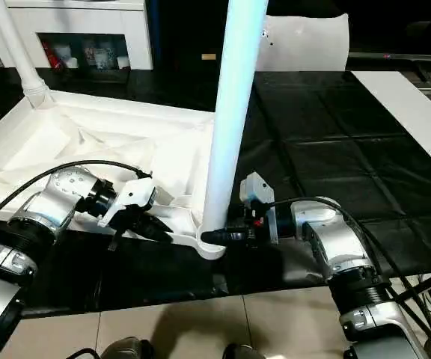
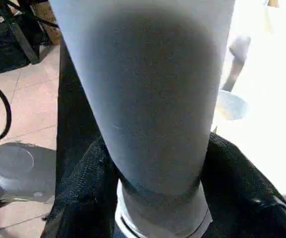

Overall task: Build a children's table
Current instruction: Rotate leg to tighten

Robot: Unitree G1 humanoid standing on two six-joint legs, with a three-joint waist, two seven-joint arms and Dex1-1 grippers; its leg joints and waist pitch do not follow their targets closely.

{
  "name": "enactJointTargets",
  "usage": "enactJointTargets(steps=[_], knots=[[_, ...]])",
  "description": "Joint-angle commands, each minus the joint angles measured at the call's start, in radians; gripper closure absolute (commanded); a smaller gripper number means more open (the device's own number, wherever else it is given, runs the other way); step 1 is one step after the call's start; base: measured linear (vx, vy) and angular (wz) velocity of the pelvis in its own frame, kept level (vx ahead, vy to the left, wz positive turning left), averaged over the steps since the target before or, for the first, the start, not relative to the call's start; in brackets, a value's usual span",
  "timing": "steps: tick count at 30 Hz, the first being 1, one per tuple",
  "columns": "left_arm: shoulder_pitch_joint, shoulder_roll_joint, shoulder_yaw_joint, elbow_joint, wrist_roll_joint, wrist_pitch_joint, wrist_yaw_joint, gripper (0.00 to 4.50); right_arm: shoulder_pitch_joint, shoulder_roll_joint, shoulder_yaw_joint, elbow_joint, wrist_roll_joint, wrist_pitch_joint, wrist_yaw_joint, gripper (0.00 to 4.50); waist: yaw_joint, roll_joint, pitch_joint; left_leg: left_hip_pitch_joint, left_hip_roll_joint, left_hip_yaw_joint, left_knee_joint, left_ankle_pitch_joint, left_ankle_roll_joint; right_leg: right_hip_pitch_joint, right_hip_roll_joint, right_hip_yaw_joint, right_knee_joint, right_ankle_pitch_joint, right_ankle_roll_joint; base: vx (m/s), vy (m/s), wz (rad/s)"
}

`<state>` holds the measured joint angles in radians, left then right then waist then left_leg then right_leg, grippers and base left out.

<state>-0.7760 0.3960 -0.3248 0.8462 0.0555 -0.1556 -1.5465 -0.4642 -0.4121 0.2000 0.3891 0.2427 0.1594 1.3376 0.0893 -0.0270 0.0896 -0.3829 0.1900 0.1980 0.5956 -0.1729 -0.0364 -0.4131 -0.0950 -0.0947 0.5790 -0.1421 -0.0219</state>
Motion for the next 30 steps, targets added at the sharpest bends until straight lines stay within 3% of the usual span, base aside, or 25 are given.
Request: enactJointTargets(steps=[1, 6, 8, 12, 15, 17, 18, 19, 22, 23, 25, 26, 27, 28, 30], knots=[[0.001, -0.014, -0.005, -0.019, -0.017, -0.006, -0.029, 4.50, 0.019, 0.010, 0.002, -0.033, 0.028, 0.025, 0.006, 2.52, -0.005, 0.001, -0.081, 0.028, 0.053, -0.018, -0.075, -0.225, 0.029, 0.050, -0.066, 0.053, -0.059, -0.316, -0.215, 0.000, 0.000, 0.00], [0.009, -0.023, 0.010, -0.036, -0.033, 0.025, -0.007, 4.50, 0.057, 0.026, -0.015, -0.091, 0.061, 0.076, -0.031, 2.52, -0.002, 0.002, -0.082, 0.028, 0.055, -0.019, -0.076, -0.219, 0.028, 0.051, -0.067, 0.054, -0.056, -0.299, -0.220, 0.000, 0.000, 0.00], [0.014, -0.047, 0.028, -0.055, -0.037, 0.077, 0.062, 4.50, 0.097, 0.048, -0.023, -0.138, 0.067, 0.109, -0.091, 2.52, -0.001, 0.006, -0.079, 0.034, 0.057, -0.018, -0.078, -0.246, 0.017, 0.045, -0.067, 0.055, -0.062, -0.327, -0.215, 0.000, 0.000, 0.00], [0.018, -0.083, 0.047, -0.070, -0.038, 0.138, 0.154, 4.50, 0.127, 0.081, -0.030, -0.172, 0.057, 0.162, -0.184, 2.52, -0.011, 0.000, -0.075, 0.030, 0.051, -0.023, -0.082, -0.279, 0.000, 0.049, -0.069, 0.053, -0.070, -0.399, -0.190, 0.000, 0.000, 0.00], [0.042, -0.175, 0.071, -0.134, -0.051, 0.236, 0.289, 4.50, 0.160, 0.194, -0.044, -0.183, -0.026, 0.188, -0.438, 2.52, -0.030, 0.002, -0.059, 0.041, 0.044, -0.030, -0.081, -0.380, -0.029, 0.036, -0.072, 0.044, -0.099, -0.609, -0.126, 0.000, 0.000, 0.00], [0.044, -0.226, 0.073, -0.150, -0.037, 0.282, 0.377, 4.50, 0.154, 0.269, -0.060, -0.170, -0.046, 0.207, -0.571, 2.52, -0.051, 0.000, -0.063, 0.045, 0.033, -0.040, -0.072, -0.387, -0.032, 0.039, -0.076, 0.029, -0.120, -0.730, -0.064, 0.000, 0.000, 0.00], [0.044, -0.234, 0.073, -0.151, -0.034, 0.290, 0.393, 4.50, 0.152, 0.281, -0.062, -0.168, -0.051, 0.212, -0.593, 2.52, -0.051, 0.000, -0.063, 0.045, 0.033, -0.040, -0.072, -0.387, -0.032, 0.039, -0.076, 0.029, -0.120, -0.730, -0.064, 0.000, 0.000, 0.00], [0.042, -0.264, 0.074, -0.154, -0.024, 0.311, 0.448, 4.50, 0.141, 0.318, -0.065, -0.156, -0.076, 0.228, -0.669, 2.52, -0.066, 0.002, -0.062, 0.045, 0.032, -0.042, -0.072, -0.396, -0.027, 0.037, -0.071, 0.023, -0.127, -0.741, -0.046, 0.000, 0.000, 0.00], [0.025, -0.327, 0.083, -0.129, -0.002, 0.348, 0.574, 4.50, 0.099, 0.409, -0.092, -0.098, -0.095, 0.225, -0.820, 2.52, -0.087, 0.007, -0.061, 0.049, 0.031, -0.048, -0.071, -0.442, -0.028, 0.032, -0.069, 0.006, -0.137, -0.758, -0.036, 0.000, 0.000, 0.00], [0.018, -0.343, 0.083, -0.118, 0.006, 0.350, 0.603, 4.50, 0.080, 0.434, -0.099, -0.075, -0.103, 0.223, -0.869, 2.52, -0.107, 0.012, -0.063, 0.045, 0.029, -0.052, -0.072, -0.470, -0.025, 0.040, -0.066, -0.006, -0.145, -0.758, -0.015, 0.000, 0.000, 0.00], [0.007, -0.368, 0.085, -0.107, 0.025, 0.353, 0.661, 4.50, 0.051, 0.479, -0.114, -0.041, -0.125, 0.216, -0.962, 2.52, -0.126, 0.029, -0.059, 0.059, 0.038, -0.062, -0.078, -0.553, -0.028, 0.040, -0.063, -0.024, -0.155, -0.721, -0.017, 0.000, 0.000, 0.00], [0.006, -0.374, 0.086, -0.108, 0.030, 0.355, 0.679, 4.50, 0.045, 0.492, -0.119, -0.035, -0.133, 0.214, -0.987, 2.52, -0.135, 0.032, -0.059, 0.056, 0.043, -0.069, -0.084, -0.585, -0.035, 0.049, -0.062, -0.031, -0.151, -0.689, -0.019, 0.000, 0.000, 0.00], [0.004, -0.376, 0.085, -0.107, 0.035, 0.352, 0.690, 4.50, 0.039, 0.504, -0.127, -0.026, -0.139, 0.211, -1.012, 2.52, -0.142, 0.035, -0.057, 0.044, 0.053, -0.079, -0.104, -0.650, -0.042, 0.066, -0.055, -0.034, -0.139, -0.636, -0.017, 0.000, 0.000, 0.00], [0.002, -0.380, 0.082, -0.108, 0.051, 0.345, 0.715, 4.50, 0.024, 0.530, -0.149, -0.004, -0.160, 0.201, -1.088, 2.52, -0.142, 0.039, -0.056, 0.056, 0.059, -0.077, -0.116, -0.709, -0.056, 0.060, -0.054, -0.025, -0.125, -0.591, -0.037, 0.000, 0.000, 0.00], [0.003, -0.362, 0.068, -0.106, 0.077, 0.320, 0.719, 4.50, 0.016, 0.551, -0.188, 0.016, -0.174, 0.173, -1.161, 2.52, -0.153, 0.037, -0.056, 0.064, 0.049, -0.075, -0.113, -0.744, -0.070, 0.054, -0.059, -0.025, -0.130, -0.599, -0.051, 0.000, 0.000, 0.00]])
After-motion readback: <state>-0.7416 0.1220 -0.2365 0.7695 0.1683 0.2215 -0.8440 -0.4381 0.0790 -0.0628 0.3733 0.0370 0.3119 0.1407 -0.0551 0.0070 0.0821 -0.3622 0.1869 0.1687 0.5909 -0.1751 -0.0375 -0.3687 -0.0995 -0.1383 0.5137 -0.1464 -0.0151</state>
